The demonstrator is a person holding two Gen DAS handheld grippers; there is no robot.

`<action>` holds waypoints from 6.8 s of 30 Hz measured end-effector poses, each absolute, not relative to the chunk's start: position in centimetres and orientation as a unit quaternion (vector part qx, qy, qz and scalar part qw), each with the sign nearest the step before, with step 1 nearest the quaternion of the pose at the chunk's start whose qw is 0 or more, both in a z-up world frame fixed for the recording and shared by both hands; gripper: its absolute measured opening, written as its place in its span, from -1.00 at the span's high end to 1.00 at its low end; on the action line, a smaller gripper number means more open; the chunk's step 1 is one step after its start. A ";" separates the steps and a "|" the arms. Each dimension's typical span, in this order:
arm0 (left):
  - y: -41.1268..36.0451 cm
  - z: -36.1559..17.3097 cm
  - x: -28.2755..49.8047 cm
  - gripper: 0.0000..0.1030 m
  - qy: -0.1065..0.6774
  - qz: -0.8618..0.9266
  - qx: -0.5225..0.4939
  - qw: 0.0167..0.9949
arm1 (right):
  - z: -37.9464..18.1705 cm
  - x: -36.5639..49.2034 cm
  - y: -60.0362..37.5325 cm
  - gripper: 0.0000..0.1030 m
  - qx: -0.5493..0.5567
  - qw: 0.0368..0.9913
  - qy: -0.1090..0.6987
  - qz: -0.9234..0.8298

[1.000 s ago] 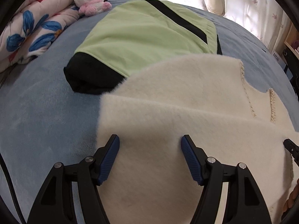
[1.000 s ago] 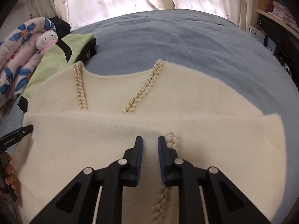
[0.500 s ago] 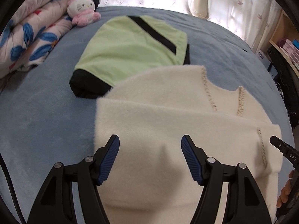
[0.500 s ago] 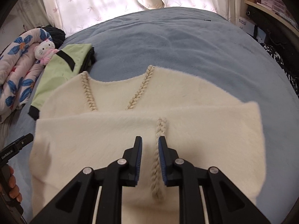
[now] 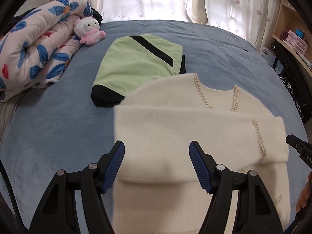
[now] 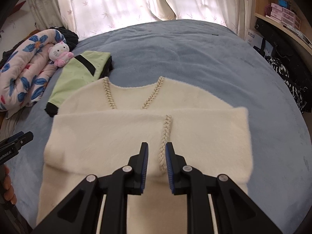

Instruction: Fold large clothes

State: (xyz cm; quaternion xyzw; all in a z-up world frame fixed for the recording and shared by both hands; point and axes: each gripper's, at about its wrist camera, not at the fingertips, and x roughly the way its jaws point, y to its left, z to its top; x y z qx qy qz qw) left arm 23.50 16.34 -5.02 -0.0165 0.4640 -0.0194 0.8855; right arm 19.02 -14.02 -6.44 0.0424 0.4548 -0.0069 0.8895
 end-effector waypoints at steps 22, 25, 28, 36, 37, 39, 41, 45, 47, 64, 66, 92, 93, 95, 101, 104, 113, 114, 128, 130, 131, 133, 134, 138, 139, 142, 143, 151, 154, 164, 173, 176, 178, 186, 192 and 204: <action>15.7 0.3 12.8 -0.32 0.436 -0.007 0.024 0.900 | -1.1 8.8 -13.9 0.65 -0.001 0.913 0.408 -0.005; 15.8 0.4 11.2 -0.34 0.436 -0.005 0.029 0.899 | -0.7 7.1 -14.1 0.65 -0.005 0.916 0.402 -0.006; 16.2 0.3 9.9 -0.35 0.438 -0.003 0.030 0.898 | -0.6 5.7 -14.4 0.57 -0.008 0.915 0.403 -0.005; 17.4 -1.0 6.3 -0.35 0.454 -0.010 0.027 0.891 | -1.6 1.4 -15.3 0.32 -0.014 0.914 0.405 0.002; 17.5 -1.2 6.0 -0.35 0.456 -0.012 0.028 0.889 | -1.9 0.7 -15.4 0.32 -0.015 0.913 0.407 0.003; 17.9 -2.0 4.8 -0.35 0.464 -0.019 0.030 0.885 | -2.6 -0.5 -15.9 0.32 -0.014 0.910 0.414 0.006; 18.2 -2.8 3.5 -0.36 0.470 -0.030 0.024 0.882 | -3.5 -1.9 -16.6 0.32 -0.007 0.906 0.424 0.009; 19.4 -4.9 1.1 -0.37 0.484 -0.044 0.006 0.874 | -5.0 -4.2 -18.3 0.32 0.003 0.898 0.440 0.007; 20.2 -6.4 0.0 -0.38 0.496 -0.047 -0.004 0.867 | -5.6 -5.0 -19.3 0.32 0.011 0.893 0.449 0.005; 26.5 -16.8 -5.5 -0.38 0.598 -0.060 -0.097 0.793 | -13.2 -10.1 -26.7 0.26 0.054 0.833 0.550 -0.010; 26.8 -17.1 -6.0 -0.38 0.599 -0.070 -0.110 0.790 | -14.1 -10.8 -27.4 0.26 0.059 0.827 0.559 -0.008; 25.9 -20.0 -6.4 -0.45 0.603 -0.108 -0.152 0.775 | -18.2 -13.7 -30.0 0.25 0.160 0.803 0.564 0.103; 25.9 -20.1 -6.3 -0.45 0.604 -0.108 -0.153 0.774 | -18.3 -13.6 -29.9 0.23 0.160 0.804 0.563 0.102; 25.8 -20.2 -6.1 -0.45 0.607 -0.109 -0.150 0.772 | -18.5 -13.3 -29.3 0.21 0.154 0.807 0.562 0.102; 24.7 -19.2 -6.0 0.54 0.624 -0.108 -0.110 0.766 | -17.5 -13.2 -26.9 0.74 0.081 0.821 0.558 0.089; 24.7 -17.7 -6.0 0.75 0.621 -0.122 -0.130 0.764 | -15.9 -13.2 -25.9 0.78 0.050 0.833 0.545 0.083; 24.2 -9.9 -1.4 0.76 0.509 -0.168 -0.271 0.800 | -7.5 -9.9 -27.2 0.79 0.137 0.875 0.451 0.105; 24.0 -9.1 -0.1 0.76 0.490 -0.162 -0.283 0.808 | -6.3 -8.7 -27.6 0.79 0.155 0.881 0.435 0.104; 27.3 -14.8 15.1 0.59 0.499 -0.039 -0.346 0.794 | -10.1 8.4 -31.7 0.36 0.252 0.854 0.453 0.039; 27.7 -15.5 15.3 0.50 0.507 -0.036 -0.333 0.794 | -11.1 9.0 -31.4 -0.09 0.217 0.860 0.462 0.019; 27.8 -15.7 15.4 0.46 0.506 -0.043 -0.332 0.795 | -11.5 9.2 -31.2 -0.18 0.203 0.862 0.464 0.015; 28.0 -15.9 15.5 0.21 0.507 -0.057 -0.328 0.795 | -12.5 9.9 -30.9 -0.18 0.183 0.860 0.476 0.022; 28.0 -15.9 15.8 -0.04 0.508 -0.063 -0.325 0.795 | -13.1 10.1 -31.1 -0.18 0.182 0.856 0.483 0.026; 28.3 -15.4 16.1 -0.15 0.492 -0.090 -0.307 0.810 | -15.0 10.7 -31.1 -0.18 0.145 0.853 0.501 0.029; 28.2 -15.3 16.2 -0.15 0.492 -0.097 -0.298 0.812 | -15.3 10.9 -31.0 -0.18 0.129 0.854 0.503 0.029; 27.4 -15.5 16.8 -0.16 0.506 -0.123 -0.240 0.819 | -15.9 11.3 -30.8 -0.18 0.099 0.857 0.504 0.033; 27.1 -15.7 17.0 -0.16 0.513 -0.130 -0.224 0.818 | -16.0 11.4 -30.9 -0.18 0.098 0.857 0.504 0.034; 26.5 -16.8 17.5 -0.16 0.529 -0.174 -0.158 0.815 | -17.0 12.7 -31.0 -0.17 0.112 0.855 0.504 0.048; 26.1 -16.4 17.0 -0.16 0.527 -0.188 -0.111 0.821 | -16.6 12.4 -30.3 -0.08 0.092 0.860 0.497 0.067; 24.9 -16.9 17.6 -0.16 0.520 -0.163 0.012 0.838 | -16.8 13.7 -29.8 -0.09 0.084 0.857 0.504 0.068; 25.4 -18.0 18.6 -0.16 0.512 -0.157 -0.004 0.844 | -17.0 14.1 -28.9 -0.09 0.045 0.862 0.502 0.059; 23.8 -17.8 18.1 0.09 0.498 -0.148 0.030 0.854 | -16.8 13.8 -28.4 -0.01 0.025 0.867 0.496 0.046; 22.4 -17.7 17.4 0.42 0.487 -0.126 0.072 0.861 | -16.7 13.5 -27.8 0.33 0.002 0.869 0.494 0.030; 19.0 -16.5 14.8 0.86 0.466 -0.018 0.174 0.867 | -14.5 10.1 -25.0 0.84 -0.085 0.889 0.448 -0.043; 19.1 -10.8 13.5 0.86 0.402 0.021 0.161 0.901 | -9.6 7.2 -25.9 0.85 -0.053 0.918 0.388 -0.059; 17.2 -1.3 19.8 0.86 0.283 0.073 0.167 0.942 | -2.3 12.5 -26.9 0.86 -0.024 0.953 0.289 -0.089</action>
